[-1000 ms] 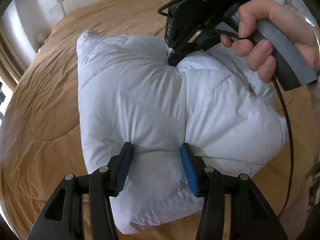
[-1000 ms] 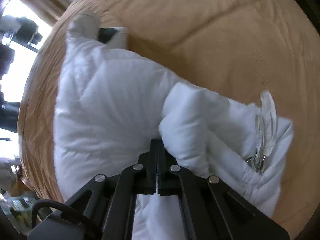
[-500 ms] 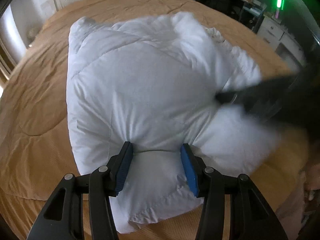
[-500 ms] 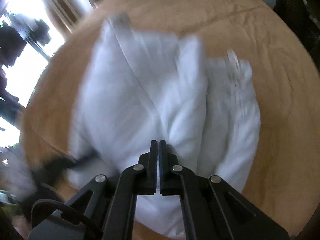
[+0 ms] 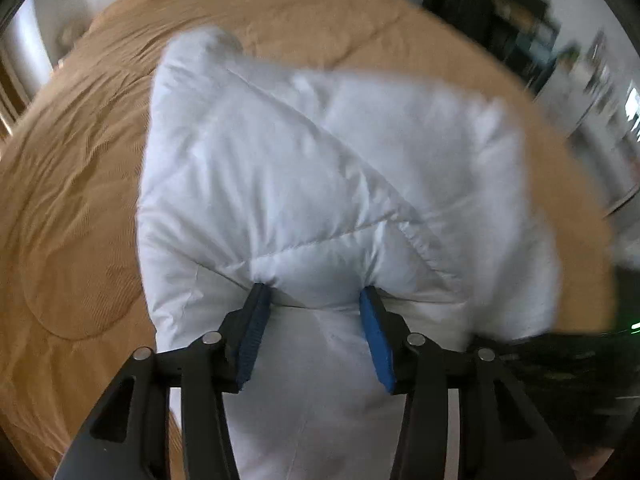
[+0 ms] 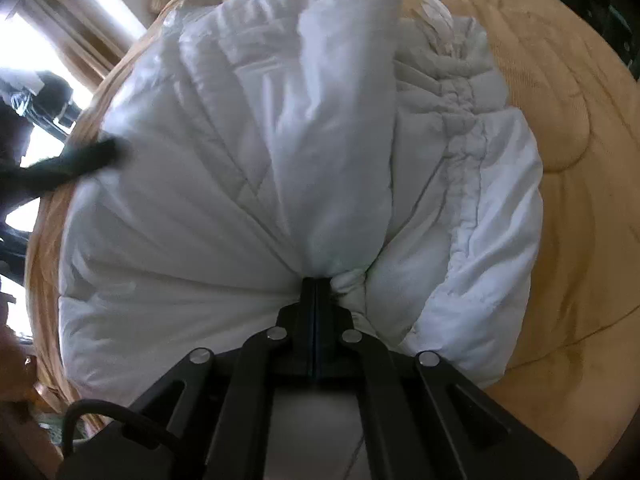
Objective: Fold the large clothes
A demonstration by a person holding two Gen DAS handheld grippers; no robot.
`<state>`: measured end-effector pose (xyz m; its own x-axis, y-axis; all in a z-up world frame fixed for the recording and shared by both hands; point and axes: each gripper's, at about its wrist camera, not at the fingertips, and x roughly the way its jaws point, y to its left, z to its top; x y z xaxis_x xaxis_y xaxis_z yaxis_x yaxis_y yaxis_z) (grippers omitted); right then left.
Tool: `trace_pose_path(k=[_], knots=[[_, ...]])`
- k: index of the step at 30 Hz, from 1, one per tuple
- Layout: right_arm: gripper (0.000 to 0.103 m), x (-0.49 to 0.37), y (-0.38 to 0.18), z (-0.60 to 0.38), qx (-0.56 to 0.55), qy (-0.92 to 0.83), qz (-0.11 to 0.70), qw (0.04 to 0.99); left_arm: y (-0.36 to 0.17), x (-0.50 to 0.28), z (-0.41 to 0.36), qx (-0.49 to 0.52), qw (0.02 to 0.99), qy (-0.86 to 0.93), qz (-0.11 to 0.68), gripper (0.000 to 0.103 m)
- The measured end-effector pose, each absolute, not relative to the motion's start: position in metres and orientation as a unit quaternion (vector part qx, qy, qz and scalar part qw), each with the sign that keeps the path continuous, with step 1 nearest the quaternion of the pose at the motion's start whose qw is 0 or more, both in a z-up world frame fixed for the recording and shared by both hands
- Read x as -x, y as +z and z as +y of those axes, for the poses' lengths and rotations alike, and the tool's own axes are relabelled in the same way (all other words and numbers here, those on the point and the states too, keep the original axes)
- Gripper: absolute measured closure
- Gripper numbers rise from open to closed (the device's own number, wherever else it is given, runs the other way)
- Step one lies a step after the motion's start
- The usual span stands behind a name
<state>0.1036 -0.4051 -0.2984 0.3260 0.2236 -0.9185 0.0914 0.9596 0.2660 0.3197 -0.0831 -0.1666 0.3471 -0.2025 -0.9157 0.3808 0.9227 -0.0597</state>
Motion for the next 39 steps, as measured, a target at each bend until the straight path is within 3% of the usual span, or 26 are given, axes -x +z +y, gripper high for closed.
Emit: trace_pose_path(k=[5, 9, 13, 19, 22, 27, 29, 30, 32, 37, 39], knots=[[0.103, -0.111, -0.291, -0.394, -0.136, 0.048, 0.604, 0.783, -0.157, -0.322, -0.062, -0.017, 0.816, -0.179, 0.550, 0.056], [0.103, -0.139, -0.232, -0.404, -0.171, 0.059, 0.559, 0.809, -0.129, -0.290, -0.049, 0.010, 0.835, -0.181, 0.519, 0.056], [0.100, -0.202, -0.195, -0.376, -0.147, 0.093, 0.536, 0.826, -0.115, -0.238, -0.074, -0.075, 0.862, -0.157, 0.476, 0.054], [0.103, -0.266, -0.249, -0.386, -0.116, 0.071, 0.614, 0.777, -0.129, -0.214, -0.085, -0.067, 0.857, -0.168, 0.484, 0.050], [0.103, -0.277, -0.278, -0.405, -0.176, 0.065, 0.634, 0.750, -0.132, -0.220, -0.082, -0.065, 0.851, -0.168, 0.493, 0.048], [0.103, -0.248, -0.240, -0.395, -0.145, 0.053, 0.602, 0.784, -0.121, -0.225, -0.070, -0.038, 0.852, -0.155, 0.499, 0.047], [0.091, -0.206, -0.205, -0.393, -0.093, 0.046, 0.568, 0.816, -0.111, -0.224, -0.061, -0.018, 0.857, -0.124, 0.500, 0.042], [0.086, -0.185, -0.193, -0.391, -0.074, 0.042, 0.555, 0.828, -0.109, -0.225, -0.059, -0.017, 0.860, -0.109, 0.499, 0.033], [0.061, -0.143, -0.178, -0.386, -0.054, 0.034, 0.533, 0.844, -0.100, -0.215, -0.056, -0.028, 0.873, -0.075, 0.481, 0.028], [0.059, -0.082, -0.223, -0.394, -0.018, -0.001, 0.579, 0.815, -0.090, -0.211, -0.041, -0.040, 0.881, -0.050, 0.468, 0.028], [0.053, -0.083, -0.252, -0.401, -0.040, -0.004, 0.589, 0.807, -0.085, -0.208, -0.029, -0.024, 0.882, -0.040, 0.469, 0.028]])
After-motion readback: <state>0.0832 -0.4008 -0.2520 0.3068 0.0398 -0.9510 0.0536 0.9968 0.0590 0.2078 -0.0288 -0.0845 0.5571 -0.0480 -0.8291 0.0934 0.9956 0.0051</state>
